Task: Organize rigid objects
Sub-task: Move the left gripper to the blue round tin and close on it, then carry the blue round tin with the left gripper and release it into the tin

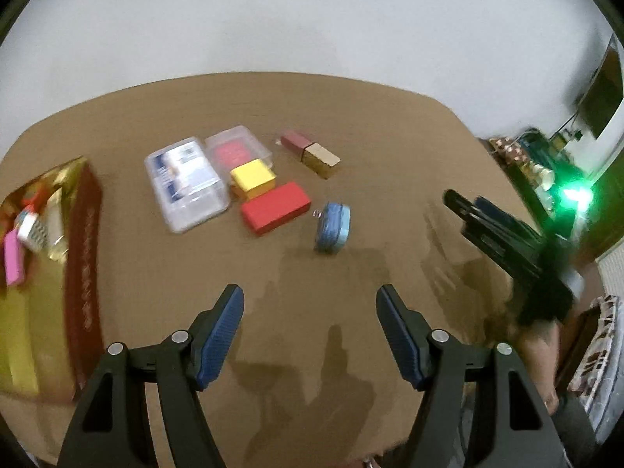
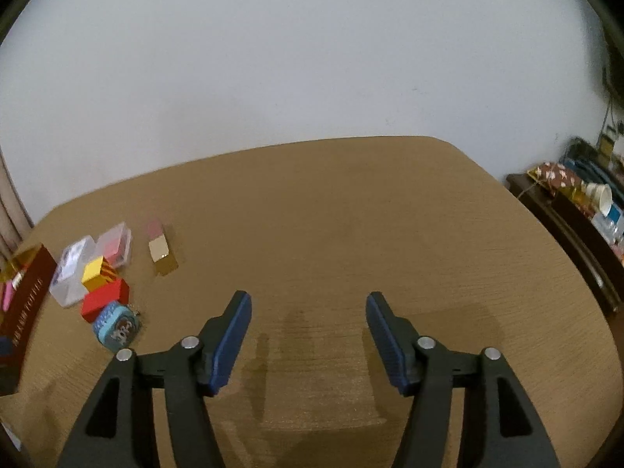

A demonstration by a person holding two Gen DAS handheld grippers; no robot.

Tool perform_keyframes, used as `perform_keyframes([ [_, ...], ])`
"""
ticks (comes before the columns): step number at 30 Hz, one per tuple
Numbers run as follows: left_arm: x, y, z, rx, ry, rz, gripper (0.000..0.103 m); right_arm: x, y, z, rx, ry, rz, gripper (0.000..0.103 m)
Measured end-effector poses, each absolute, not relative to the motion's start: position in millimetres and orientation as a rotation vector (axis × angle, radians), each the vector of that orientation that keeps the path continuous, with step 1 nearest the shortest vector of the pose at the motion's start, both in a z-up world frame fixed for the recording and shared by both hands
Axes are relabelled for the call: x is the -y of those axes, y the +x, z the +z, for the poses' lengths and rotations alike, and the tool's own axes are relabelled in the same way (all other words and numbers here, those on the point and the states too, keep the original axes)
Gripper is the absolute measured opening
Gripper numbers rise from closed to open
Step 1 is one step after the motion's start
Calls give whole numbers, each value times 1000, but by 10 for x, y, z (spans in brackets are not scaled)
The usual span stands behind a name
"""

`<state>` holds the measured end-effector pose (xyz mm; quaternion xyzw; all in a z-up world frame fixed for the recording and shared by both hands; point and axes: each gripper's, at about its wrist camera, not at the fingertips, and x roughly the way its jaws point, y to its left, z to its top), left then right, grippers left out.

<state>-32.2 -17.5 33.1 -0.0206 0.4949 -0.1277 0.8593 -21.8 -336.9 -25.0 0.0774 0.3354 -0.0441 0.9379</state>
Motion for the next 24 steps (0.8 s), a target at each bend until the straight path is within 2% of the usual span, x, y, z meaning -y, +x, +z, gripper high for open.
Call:
perform_keyframes([
  [13,681,173,5,-1063,123,-298,67,3372,-332,-295,-663,232,-58,64],
  [18,727,274,-68,-1075,107,-305,65,3400,-339,-289,-656,249,-46,64],
  [19,738,286,-89,-1080,103,-307,62,3399,-338,-290,-657,249,-44,64],
  [21,737,313,-149,-1106,94,-318,42,3402,-344,-286,-654,252,-43,64],
  [23,741,323,-197,-1132,80,-327,31,3414,-353,-281,-648,260,-43,64],
  [24,739,311,-197,-1110,81,-317,22,3424,-355,-278,-648,263,-45,64],
])
